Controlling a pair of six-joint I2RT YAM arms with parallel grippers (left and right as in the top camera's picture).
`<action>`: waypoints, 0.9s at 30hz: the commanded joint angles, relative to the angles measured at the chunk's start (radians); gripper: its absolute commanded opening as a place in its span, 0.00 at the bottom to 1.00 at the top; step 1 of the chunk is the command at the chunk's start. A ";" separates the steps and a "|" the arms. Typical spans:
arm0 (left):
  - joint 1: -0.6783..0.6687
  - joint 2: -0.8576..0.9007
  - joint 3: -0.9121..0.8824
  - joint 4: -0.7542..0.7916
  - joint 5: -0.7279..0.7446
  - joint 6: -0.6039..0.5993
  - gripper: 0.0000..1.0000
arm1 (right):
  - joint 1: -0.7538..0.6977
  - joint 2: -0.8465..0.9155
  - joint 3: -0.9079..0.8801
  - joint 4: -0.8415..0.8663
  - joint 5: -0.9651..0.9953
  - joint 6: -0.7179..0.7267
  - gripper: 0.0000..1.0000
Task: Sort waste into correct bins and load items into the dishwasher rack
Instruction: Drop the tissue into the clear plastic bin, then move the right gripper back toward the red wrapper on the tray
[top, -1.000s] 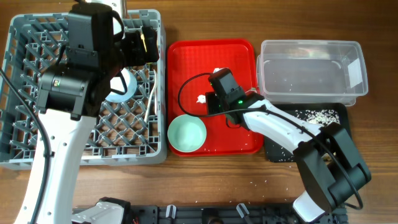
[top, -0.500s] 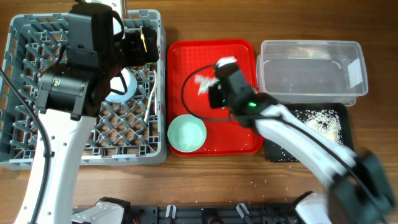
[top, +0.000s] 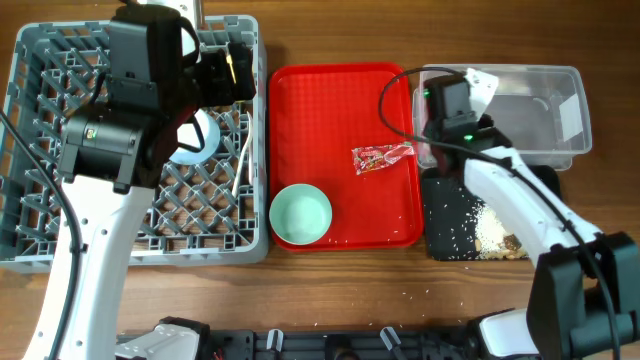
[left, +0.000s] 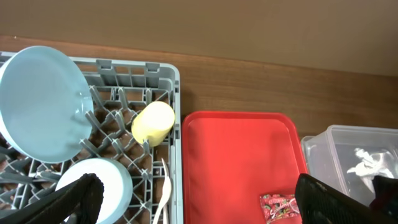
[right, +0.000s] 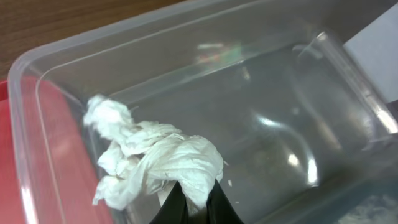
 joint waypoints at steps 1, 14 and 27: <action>0.006 0.000 -0.001 0.003 0.012 -0.013 1.00 | -0.045 0.010 -0.010 0.010 -0.164 0.024 0.13; 0.006 0.000 -0.001 0.003 0.012 -0.013 1.00 | -0.046 -0.279 0.050 -0.111 -0.452 0.025 0.57; 0.006 0.000 -0.001 0.003 0.012 -0.013 1.00 | 0.533 0.105 0.004 0.100 -0.007 0.414 0.04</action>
